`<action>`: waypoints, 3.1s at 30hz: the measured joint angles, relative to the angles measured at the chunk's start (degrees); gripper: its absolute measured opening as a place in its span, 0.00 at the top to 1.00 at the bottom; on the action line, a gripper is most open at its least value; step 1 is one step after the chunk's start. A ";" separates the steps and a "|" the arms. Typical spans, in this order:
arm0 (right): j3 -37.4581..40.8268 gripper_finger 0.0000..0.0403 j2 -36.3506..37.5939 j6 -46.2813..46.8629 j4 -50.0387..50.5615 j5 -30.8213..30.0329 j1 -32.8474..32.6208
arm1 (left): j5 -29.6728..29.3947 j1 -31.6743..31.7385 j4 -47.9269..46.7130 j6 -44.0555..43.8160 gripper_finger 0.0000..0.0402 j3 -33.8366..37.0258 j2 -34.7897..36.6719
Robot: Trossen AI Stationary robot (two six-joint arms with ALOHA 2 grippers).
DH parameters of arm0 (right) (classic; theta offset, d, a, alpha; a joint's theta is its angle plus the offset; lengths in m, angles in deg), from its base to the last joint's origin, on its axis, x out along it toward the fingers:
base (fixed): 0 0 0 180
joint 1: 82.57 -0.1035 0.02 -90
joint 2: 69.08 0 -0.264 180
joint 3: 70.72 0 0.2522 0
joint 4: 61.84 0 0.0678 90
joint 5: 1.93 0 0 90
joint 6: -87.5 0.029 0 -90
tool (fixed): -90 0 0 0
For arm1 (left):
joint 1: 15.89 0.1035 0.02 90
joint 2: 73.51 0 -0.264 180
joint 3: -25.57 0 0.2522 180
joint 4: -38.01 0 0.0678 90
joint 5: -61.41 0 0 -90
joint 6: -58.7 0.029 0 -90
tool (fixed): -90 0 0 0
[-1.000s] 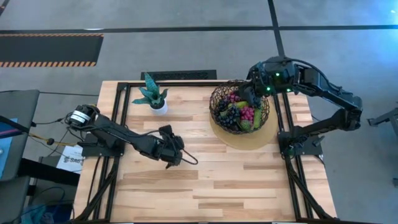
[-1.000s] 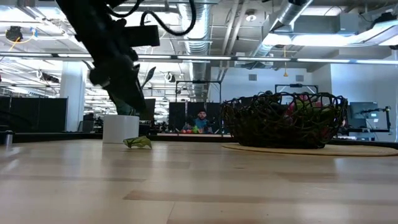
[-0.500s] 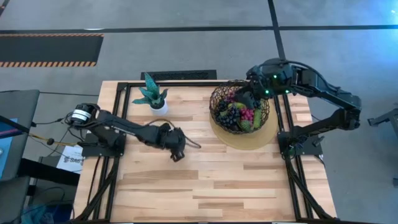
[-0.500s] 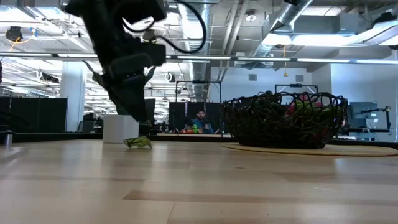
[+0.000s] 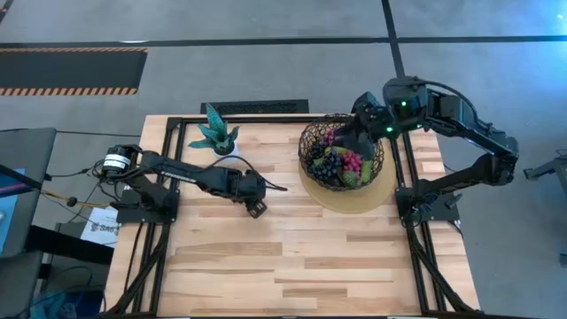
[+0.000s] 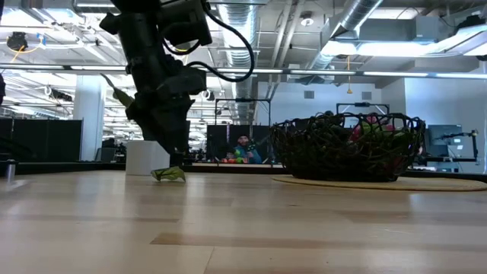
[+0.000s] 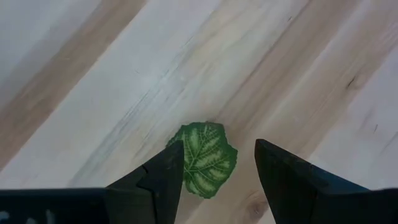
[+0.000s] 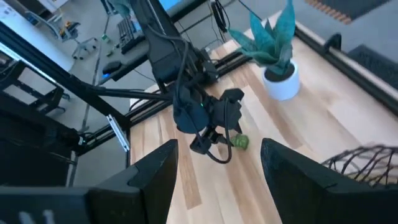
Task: Build produce basket
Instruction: Put the green leaf into the black wire basket
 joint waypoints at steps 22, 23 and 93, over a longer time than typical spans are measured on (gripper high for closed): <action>-6.98 0.38 -0.04 -2.16 1.93 -0.02 0.00 | -5.93 -6.46 -4.62 -1.24 0.55 -0.04 0.00; -6.98 0.38 -0.08 -2.16 1.95 0.00 -0.01 | -5.81 -6.66 -4.50 -1.21 0.55 -0.04 0.00; -6.96 0.38 0.04 -1.09 2.78 0.38 -0.41 | -16.22 -6.26 -13.63 29.15 1.00 -43.74 -12.68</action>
